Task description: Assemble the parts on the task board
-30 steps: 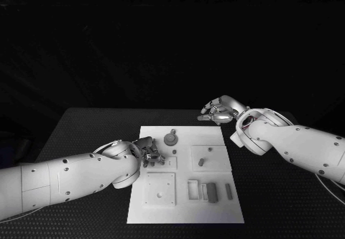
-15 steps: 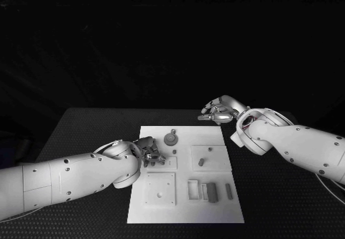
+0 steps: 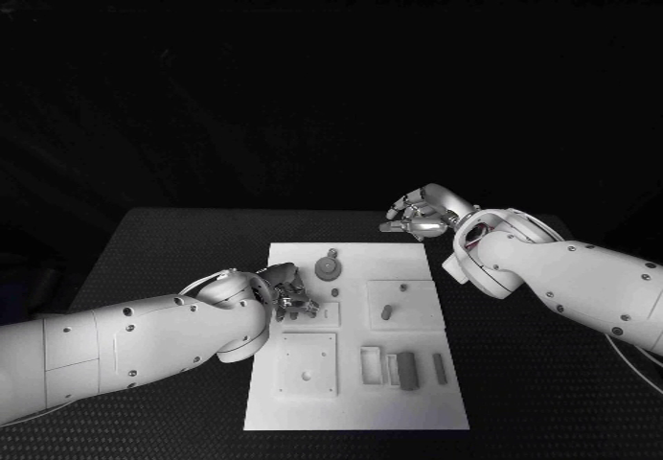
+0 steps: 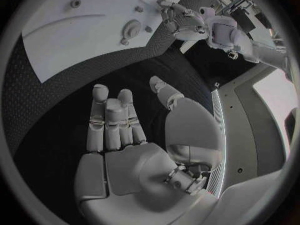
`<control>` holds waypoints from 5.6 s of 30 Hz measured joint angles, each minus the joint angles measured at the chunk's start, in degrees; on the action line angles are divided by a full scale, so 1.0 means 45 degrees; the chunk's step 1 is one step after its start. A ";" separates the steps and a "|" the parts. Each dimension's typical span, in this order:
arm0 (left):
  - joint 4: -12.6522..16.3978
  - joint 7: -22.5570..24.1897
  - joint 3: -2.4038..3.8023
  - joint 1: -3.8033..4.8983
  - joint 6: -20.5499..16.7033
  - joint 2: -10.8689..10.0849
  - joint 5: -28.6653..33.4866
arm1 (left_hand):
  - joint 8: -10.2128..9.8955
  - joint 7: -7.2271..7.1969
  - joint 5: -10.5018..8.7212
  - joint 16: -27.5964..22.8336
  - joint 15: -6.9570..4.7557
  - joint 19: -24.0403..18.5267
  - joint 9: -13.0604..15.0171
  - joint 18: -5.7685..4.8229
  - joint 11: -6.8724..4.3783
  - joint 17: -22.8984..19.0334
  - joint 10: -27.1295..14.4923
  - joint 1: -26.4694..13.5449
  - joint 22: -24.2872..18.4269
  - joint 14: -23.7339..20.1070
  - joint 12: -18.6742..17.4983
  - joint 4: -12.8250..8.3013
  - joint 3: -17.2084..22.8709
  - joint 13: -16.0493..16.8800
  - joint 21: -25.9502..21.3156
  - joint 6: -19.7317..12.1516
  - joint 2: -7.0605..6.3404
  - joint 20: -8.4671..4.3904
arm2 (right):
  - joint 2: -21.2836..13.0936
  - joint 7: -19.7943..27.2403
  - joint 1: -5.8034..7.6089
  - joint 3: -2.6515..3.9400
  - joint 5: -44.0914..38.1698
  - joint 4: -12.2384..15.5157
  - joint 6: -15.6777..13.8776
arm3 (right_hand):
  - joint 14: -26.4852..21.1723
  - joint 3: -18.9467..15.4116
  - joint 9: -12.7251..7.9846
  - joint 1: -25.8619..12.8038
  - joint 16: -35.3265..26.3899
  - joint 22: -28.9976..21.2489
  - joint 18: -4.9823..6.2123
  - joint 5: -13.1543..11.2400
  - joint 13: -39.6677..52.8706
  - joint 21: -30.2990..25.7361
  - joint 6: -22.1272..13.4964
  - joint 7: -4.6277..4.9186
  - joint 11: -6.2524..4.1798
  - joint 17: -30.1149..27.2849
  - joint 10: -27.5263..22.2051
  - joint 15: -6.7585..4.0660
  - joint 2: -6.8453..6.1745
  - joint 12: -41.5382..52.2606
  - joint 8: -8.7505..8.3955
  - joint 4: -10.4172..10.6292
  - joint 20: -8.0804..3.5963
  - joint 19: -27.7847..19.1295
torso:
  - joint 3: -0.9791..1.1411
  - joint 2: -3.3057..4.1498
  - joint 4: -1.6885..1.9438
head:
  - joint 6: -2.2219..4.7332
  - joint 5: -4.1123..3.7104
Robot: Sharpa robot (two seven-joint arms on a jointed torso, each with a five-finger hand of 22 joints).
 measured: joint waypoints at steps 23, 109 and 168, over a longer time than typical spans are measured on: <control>-0.0093 -0.0082 0.0035 -0.0009 0.0087 0.0131 -0.0207 | -0.0047 -0.0016 -0.0145 0.0333 -0.0001 0.0025 -0.0063 -0.0001 0.0000 -0.0294 0.0000 0.0000 0.0063 0.0001 0.0050 0.0038 0.0038 -0.0013 0.0000 0.0014 0.0000 0.0017 | 0.0016 0.0000 0.0000 0.0000 0.0017 -0.0021 0.0073 | 0.0018 0.0000 -0.0003 -0.0051 0.0000 0.0000 -0.0010 0.0000 -0.0011 0.0000 -0.0044 0.0001 0.0000 0.0001 0.0000 0.0018 0.0051 0.0000 0.0000 0.0000 0.0000 0.0000 | 0.0016 0.0006 -0.0001 | -0.0049 -0.0042; -0.0168 0.0098 0.0057 -0.0095 0.0429 0.0075 -0.0811 | 0.0029 -0.0098 -0.0662 0.1422 -0.0252 0.0573 0.0010 0.0000 -0.0236 -0.1016 0.0141 0.0119 0.0460 0.0159 0.0542 0.0176 0.0176 0.0107 0.0049 0.0274 -0.0359 -0.0209 | 0.0022 0.0058 0.0000 -0.0001 0.0194 -0.0074 0.0153 | -0.0003 -0.0124 -0.0008 -0.0134 0.0000 0.0000 -0.0019 0.0000 -0.0072 0.0000 -0.0035 0.0037 0.0000 -0.0008 0.0000 0.0000 0.0134 -0.0003 0.0000 0.0123 0.0000 -0.0091 | 0.0010 -0.0001 0.0005 | -0.0060 -0.0051; -0.1419 -0.0028 0.0665 -0.0038 0.2528 0.0467 0.2398 | 0.0072 -0.0224 -0.0935 0.1866 -0.0388 0.0946 -0.0008 -0.0001 -0.0235 -0.1395 0.0139 -0.0421 0.0579 0.0295 0.0739 0.0333 0.0333 0.0183 0.0049 0.0407 0.0047 -0.0469 | 0.0131 0.0084 -0.0011 -0.0001 0.0241 -0.0312 0.0217 | -0.0044 -0.0123 -0.0008 -0.0134 0.0000 0.0000 -0.0019 0.0000 -0.0090 -0.0051 -0.0035 0.0046 0.0001 -0.0008 -0.0001 -0.0008 0.0134 0.0036 0.0000 0.0123 0.0001 -0.0090 | -0.0006 0.0000 0.0013 | -0.0135 -0.0100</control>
